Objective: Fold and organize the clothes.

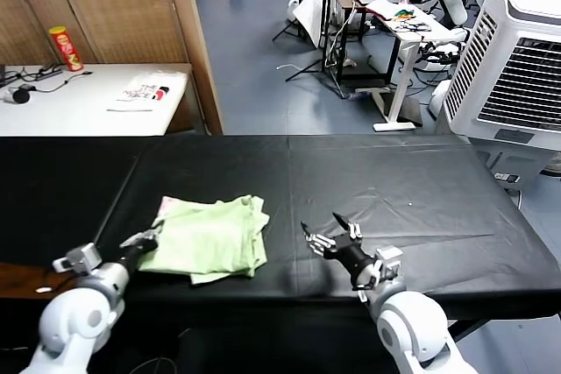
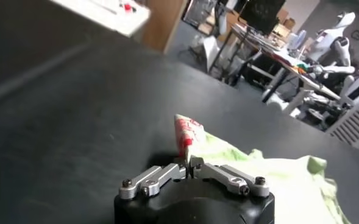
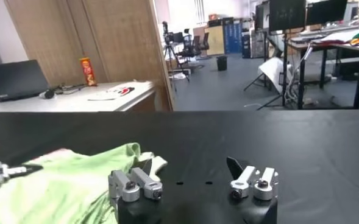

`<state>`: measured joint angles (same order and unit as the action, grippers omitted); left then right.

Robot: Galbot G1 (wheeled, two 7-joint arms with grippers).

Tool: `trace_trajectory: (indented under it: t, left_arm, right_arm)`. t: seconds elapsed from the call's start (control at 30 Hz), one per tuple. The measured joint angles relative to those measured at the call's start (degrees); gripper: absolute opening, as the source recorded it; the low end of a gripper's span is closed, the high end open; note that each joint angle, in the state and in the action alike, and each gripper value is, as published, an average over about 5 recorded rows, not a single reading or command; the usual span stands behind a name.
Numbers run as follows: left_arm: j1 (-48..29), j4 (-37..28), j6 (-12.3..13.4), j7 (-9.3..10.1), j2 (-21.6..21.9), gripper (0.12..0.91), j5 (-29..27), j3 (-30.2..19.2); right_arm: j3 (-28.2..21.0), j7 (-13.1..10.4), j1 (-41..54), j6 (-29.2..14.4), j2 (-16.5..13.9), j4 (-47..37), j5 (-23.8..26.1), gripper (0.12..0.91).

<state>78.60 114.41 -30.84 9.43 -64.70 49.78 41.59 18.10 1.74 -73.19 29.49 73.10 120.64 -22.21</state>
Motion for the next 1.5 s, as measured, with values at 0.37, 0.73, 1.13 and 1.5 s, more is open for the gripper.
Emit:
trace_trajectory:
  t: [0.37, 0.73, 1.13, 1.5]
  left_arm:
    - [4.00, 8.39, -1.04, 3.13, 5.83, 0.146, -8.19, 7.95]
    - [2.61, 19.25, 0.27, 6.66, 6.39, 0.146, -20.25, 1.38]
    - [-0.99, 6.23, 3.74, -0.56, -6.56, 0.264, -31.44, -25.93]
    - [0.94, 9.96, 5.91, -6.18, -5.08, 0.778, -35.33, -28.95]
  right_arm:
    - [-0.72, -0.15, 0.86, -0.29, 0.01, -0.66, -0.27, 0.798]
    - [-0.14, -0.43, -0.83, -0.31, 0.32, -0.01, 0.71, 0.798]
    - [1.06, -0.09, -4.28, 1.02, 0.17, 2.23, -0.19, 0.798]
    - [-2.35, -2.91, -0.91, 4.56, 1.14, -1.24, -9.50, 0.798]
